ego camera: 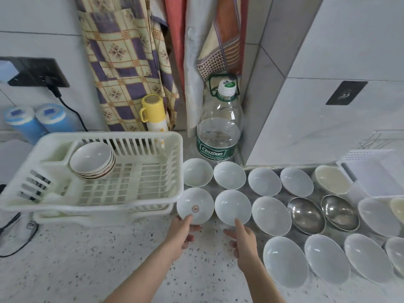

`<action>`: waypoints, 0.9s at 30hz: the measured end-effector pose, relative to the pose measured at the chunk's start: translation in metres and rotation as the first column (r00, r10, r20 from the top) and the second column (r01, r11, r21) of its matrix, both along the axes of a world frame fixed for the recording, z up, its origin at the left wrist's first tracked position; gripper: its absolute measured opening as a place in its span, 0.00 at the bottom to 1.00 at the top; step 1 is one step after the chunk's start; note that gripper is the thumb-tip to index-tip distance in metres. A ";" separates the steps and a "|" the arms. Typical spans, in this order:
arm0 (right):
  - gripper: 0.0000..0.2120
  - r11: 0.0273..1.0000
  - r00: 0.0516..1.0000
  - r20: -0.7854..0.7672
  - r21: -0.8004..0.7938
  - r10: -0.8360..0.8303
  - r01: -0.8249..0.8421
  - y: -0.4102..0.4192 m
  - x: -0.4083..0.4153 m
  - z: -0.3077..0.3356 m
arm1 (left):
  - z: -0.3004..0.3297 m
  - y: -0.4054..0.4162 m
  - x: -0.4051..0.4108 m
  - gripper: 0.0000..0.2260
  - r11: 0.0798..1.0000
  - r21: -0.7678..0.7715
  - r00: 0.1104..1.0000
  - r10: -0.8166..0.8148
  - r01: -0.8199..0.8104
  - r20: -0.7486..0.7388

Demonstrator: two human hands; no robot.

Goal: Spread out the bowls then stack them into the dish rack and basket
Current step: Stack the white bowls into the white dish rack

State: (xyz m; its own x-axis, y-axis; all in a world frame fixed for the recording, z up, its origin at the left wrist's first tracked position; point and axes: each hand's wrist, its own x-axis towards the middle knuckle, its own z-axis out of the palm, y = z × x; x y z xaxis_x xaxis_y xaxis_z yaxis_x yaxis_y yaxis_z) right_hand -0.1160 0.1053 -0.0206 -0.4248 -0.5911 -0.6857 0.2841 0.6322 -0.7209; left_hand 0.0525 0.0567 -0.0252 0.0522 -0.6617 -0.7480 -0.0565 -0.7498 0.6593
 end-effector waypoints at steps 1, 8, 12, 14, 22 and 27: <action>0.11 1.000 1.000 0.009 -0.007 -0.014 0.014 -0.002 -0.003 -0.002 | -0.002 -0.001 -0.002 0.11 0.999 -0.002 0.999 0.041 -0.041 -0.012; 0.11 0.999 0.999 0.014 -0.015 -0.036 0.037 -0.011 -0.009 -0.006 | -0.003 0.002 -0.002 0.12 0.990 -0.044 0.990 0.134 -0.136 -0.035; 0.10 0.997 0.997 0.015 -0.010 -0.073 0.073 -0.008 -0.006 -0.001 | 0.004 0.012 0.008 0.12 0.994 -0.082 0.998 0.069 -0.068 0.008; 0.09 0.997 0.996 0.023 -0.011 -0.082 0.083 -0.004 -0.004 0.002 | 0.006 0.022 0.015 0.11 0.995 -0.095 0.998 0.033 -0.029 0.046; 0.06 0.971 0.985 0.060 -0.166 -0.164 0.172 0.003 0.016 0.035 | 0.031 0.048 0.052 0.10 0.979 -0.131 0.986 -0.144 0.153 0.080; 0.05 0.933 0.988 0.033 -0.325 -0.151 0.153 -0.015 0.027 0.075 | 0.076 0.040 0.071 0.10 0.929 -0.230 0.956 -0.293 0.289 0.016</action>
State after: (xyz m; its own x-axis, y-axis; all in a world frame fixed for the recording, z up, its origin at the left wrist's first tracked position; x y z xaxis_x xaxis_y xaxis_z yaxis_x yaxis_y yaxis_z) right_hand -0.0892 0.0899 0.0539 -0.5230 -0.7109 -0.4702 0.3643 0.3123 -0.8773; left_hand 0.1239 0.0971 0.0507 -0.1806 -0.7980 -0.5749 -0.2364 -0.5322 0.8130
